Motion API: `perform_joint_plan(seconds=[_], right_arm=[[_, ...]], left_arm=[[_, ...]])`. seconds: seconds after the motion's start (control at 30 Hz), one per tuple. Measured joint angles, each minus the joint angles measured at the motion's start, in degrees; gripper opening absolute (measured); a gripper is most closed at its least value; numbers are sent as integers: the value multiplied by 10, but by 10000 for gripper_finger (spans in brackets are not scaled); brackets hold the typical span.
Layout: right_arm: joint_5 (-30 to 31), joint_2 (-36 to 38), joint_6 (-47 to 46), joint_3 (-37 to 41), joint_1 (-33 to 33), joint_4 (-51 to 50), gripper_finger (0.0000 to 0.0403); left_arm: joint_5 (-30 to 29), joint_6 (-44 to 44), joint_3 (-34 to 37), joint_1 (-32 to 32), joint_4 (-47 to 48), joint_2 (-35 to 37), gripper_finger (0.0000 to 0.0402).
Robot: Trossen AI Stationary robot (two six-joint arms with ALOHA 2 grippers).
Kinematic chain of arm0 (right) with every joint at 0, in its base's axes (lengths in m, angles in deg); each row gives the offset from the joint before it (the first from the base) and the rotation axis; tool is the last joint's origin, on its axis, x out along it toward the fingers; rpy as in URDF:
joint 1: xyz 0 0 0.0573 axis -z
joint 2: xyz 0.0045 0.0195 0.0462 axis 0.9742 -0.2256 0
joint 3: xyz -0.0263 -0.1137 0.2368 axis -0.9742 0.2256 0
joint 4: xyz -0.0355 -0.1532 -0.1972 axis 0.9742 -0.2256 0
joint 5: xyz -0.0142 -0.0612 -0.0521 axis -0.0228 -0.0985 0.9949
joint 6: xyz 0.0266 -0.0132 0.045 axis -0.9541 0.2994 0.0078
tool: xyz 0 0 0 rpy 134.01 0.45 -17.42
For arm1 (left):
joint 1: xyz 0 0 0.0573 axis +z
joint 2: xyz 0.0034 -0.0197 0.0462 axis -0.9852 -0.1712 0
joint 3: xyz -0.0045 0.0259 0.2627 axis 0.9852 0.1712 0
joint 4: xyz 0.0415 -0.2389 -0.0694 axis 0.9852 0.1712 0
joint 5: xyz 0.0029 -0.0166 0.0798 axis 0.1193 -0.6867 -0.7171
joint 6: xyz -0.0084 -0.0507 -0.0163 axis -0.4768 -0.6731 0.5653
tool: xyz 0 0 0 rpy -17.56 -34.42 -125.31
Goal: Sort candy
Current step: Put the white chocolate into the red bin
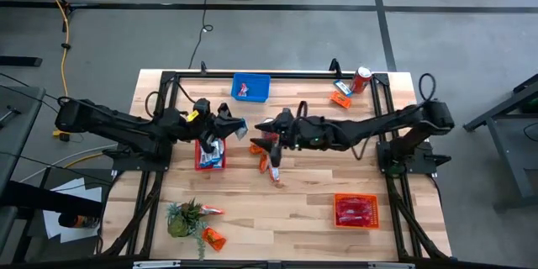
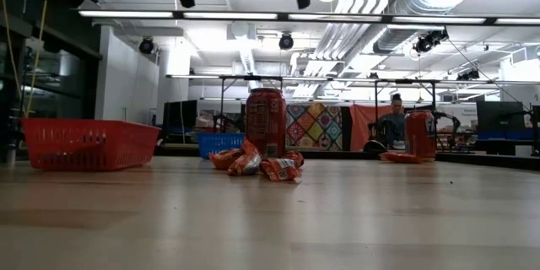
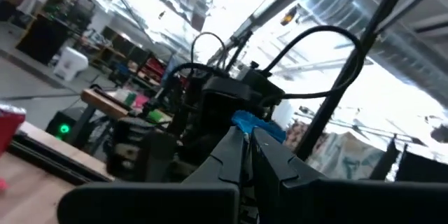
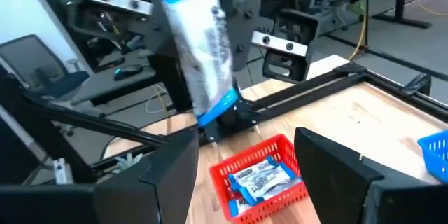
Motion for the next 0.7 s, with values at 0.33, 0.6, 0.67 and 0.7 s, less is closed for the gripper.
perform_joint_plan(seconds=[0.33,0.6,0.67,0.7], right_arm=[[-7,-43,1,0,0,52,231],[-7,-26,5,0,13,28,231],[-8,-13,16,0,16,4,231],[-7,-4,22,0,17,-12,231]], left_arm=[[27,19,0,14,0,0,0],[119,-16,0,49,13,10,0],[150,-26,0,58,49,28,0],[160,-27,0,61,79,39,0]])
